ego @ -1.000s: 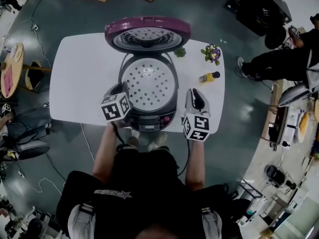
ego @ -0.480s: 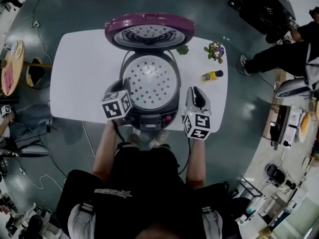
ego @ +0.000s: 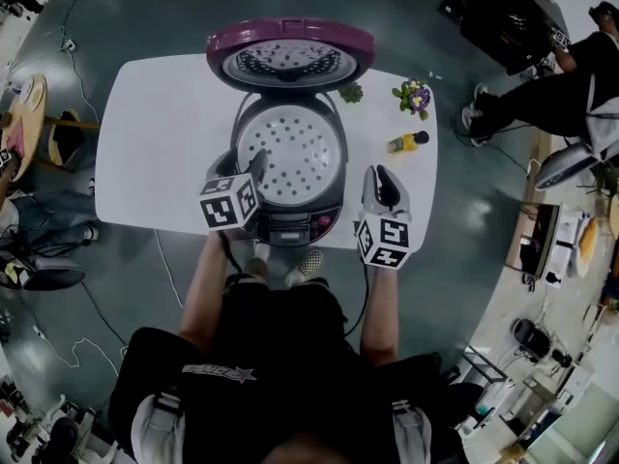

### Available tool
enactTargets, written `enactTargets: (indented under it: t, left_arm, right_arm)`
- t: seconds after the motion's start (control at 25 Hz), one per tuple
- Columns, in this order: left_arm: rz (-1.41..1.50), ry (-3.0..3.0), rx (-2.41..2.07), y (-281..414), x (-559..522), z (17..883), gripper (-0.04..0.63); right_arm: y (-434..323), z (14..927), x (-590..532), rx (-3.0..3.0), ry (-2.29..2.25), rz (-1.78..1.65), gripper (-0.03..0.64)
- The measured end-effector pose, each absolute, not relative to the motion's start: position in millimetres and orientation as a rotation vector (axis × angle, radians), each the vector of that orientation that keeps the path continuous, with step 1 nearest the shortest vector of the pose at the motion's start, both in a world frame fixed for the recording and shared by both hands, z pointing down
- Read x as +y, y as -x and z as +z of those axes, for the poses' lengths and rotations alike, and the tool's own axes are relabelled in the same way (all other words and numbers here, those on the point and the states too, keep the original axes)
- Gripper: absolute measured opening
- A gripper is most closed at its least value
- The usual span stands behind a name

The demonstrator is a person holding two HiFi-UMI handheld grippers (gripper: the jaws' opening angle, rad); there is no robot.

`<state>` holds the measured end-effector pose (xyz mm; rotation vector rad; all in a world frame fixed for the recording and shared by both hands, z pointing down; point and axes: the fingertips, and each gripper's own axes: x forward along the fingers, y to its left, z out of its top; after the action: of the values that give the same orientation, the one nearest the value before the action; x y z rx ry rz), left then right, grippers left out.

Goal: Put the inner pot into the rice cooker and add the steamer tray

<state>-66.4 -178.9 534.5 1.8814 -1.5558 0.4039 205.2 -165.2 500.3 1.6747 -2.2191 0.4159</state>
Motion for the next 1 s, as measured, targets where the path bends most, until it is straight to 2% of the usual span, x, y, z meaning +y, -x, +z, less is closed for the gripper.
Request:
enactTargets:
  t: [0.4, 0.56, 1.0]
  left_arm:
    - [0.317, -1.992, -1.631, 62.6, -163.8, 481.6, 0.271]
    - [0.257, -2.069, -1.689, 57.0, -150.1, 445.4, 0.228]
    - [0.218, -2.314, -1.818, 27.2, -90.6, 378.8, 0.169]
  right_arm:
    - [-212.8, 463.8, -143.9, -2.260, -1.722, 0.329, 0.063]
    - [-214.0, 444.0, -129.4, -2.287, -1.740, 0.288, 0.063]
    - [-224.5, 399.8, -75.4, -2.351, -1.784, 0.195, 0.063]
